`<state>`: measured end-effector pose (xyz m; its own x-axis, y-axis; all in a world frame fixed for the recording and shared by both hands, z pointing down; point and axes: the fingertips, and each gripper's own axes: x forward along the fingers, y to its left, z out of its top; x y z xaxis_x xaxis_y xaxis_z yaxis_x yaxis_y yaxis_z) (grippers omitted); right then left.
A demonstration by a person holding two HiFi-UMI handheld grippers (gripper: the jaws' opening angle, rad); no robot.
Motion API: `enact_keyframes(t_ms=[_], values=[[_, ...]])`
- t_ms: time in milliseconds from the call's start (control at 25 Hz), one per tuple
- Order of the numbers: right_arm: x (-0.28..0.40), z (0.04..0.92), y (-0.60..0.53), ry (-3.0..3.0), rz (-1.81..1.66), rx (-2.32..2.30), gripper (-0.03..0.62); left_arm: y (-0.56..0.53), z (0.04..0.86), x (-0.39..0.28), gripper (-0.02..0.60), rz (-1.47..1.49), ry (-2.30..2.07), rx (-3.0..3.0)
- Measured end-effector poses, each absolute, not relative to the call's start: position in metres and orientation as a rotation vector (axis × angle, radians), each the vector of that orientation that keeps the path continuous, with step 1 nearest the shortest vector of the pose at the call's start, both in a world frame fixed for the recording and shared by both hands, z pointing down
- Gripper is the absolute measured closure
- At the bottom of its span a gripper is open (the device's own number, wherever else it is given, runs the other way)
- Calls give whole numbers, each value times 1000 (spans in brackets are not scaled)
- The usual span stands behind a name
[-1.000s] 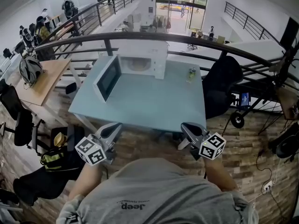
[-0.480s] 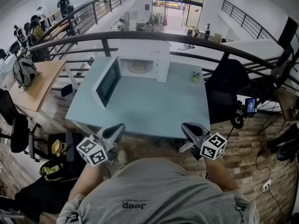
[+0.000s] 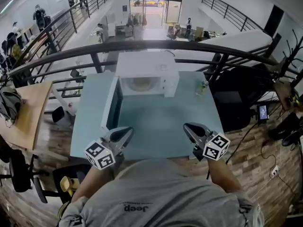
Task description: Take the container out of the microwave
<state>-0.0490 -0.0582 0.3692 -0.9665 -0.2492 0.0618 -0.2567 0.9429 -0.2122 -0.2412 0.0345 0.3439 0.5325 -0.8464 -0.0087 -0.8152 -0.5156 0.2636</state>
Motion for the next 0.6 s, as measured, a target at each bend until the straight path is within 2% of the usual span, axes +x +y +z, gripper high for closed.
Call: enact_keyframes(t_ms=[280,600], values=[[-128,367,-97,-3023,343,444,589,-9,341,-306,552,-215,-1282,2576],[-147,382,-150,-2945,288,321,588,-55,355,-302,552,-232,-1344,2511]])
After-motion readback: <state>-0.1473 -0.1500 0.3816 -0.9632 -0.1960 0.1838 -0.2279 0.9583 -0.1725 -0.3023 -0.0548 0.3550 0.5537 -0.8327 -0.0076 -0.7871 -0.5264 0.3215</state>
